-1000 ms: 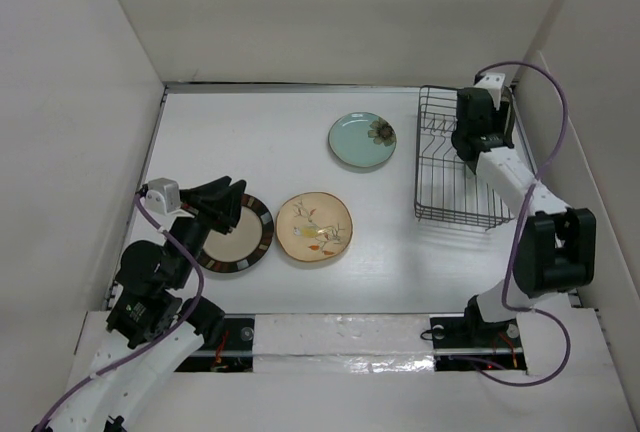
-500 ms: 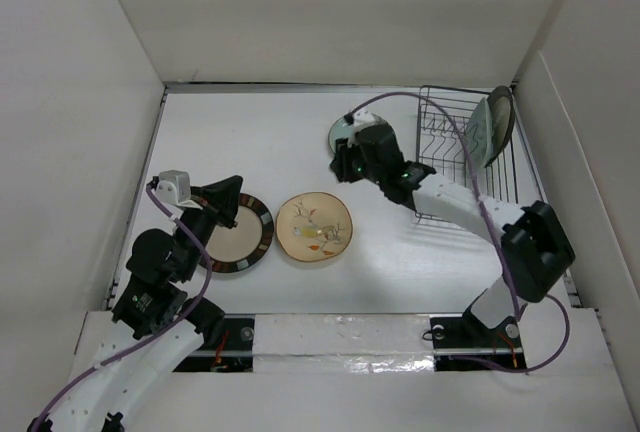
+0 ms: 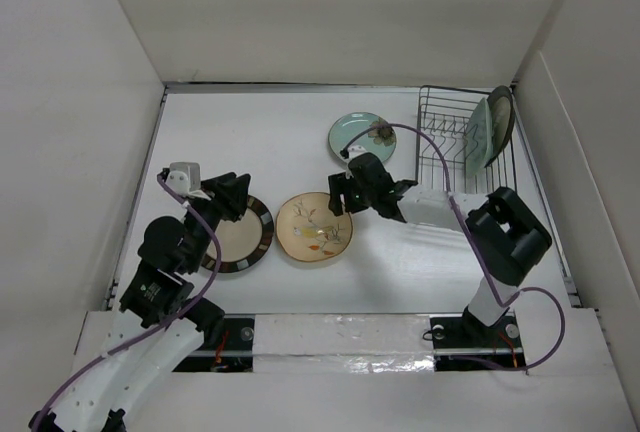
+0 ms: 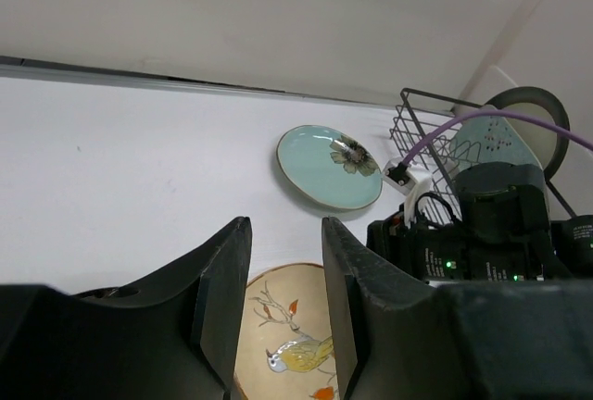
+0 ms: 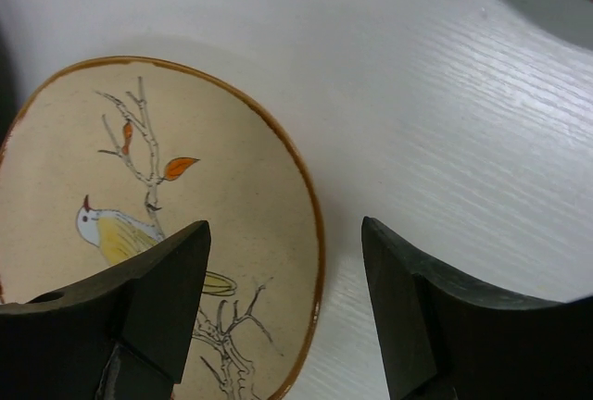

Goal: Load the plates into the dish rack

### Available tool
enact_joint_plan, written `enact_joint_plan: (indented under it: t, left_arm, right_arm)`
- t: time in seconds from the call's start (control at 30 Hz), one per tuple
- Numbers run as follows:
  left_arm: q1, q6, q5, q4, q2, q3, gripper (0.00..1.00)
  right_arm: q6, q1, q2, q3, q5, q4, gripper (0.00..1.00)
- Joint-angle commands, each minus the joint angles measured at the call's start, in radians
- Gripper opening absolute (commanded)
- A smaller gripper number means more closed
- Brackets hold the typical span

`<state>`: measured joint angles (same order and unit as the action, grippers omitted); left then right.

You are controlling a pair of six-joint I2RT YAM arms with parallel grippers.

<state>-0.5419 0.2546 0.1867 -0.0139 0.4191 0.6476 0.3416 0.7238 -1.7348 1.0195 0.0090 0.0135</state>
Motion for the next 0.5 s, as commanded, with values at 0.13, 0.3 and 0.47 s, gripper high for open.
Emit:
enact_joint_plan:
  t: [0.13,0.3,0.47]
  left_arm:
    - [0.005,-0.023,0.016,0.049,0.038,0.015,0.34]
    - [0.005,-0.031,0.022,0.043,0.058,0.018,0.34]
    - [0.005,-0.034,0.039,0.043,0.058,0.018,0.34]
  right_arm:
    - [0.010,-0.044,-0.037,-0.052,-0.072,-0.084,0.69]
    - [0.008,-0.063,-0.055,-0.091,-0.228,-0.138,0.57]
    - [0.014,-0.092,-0.106,-0.108,-0.334,-0.147,0.43]
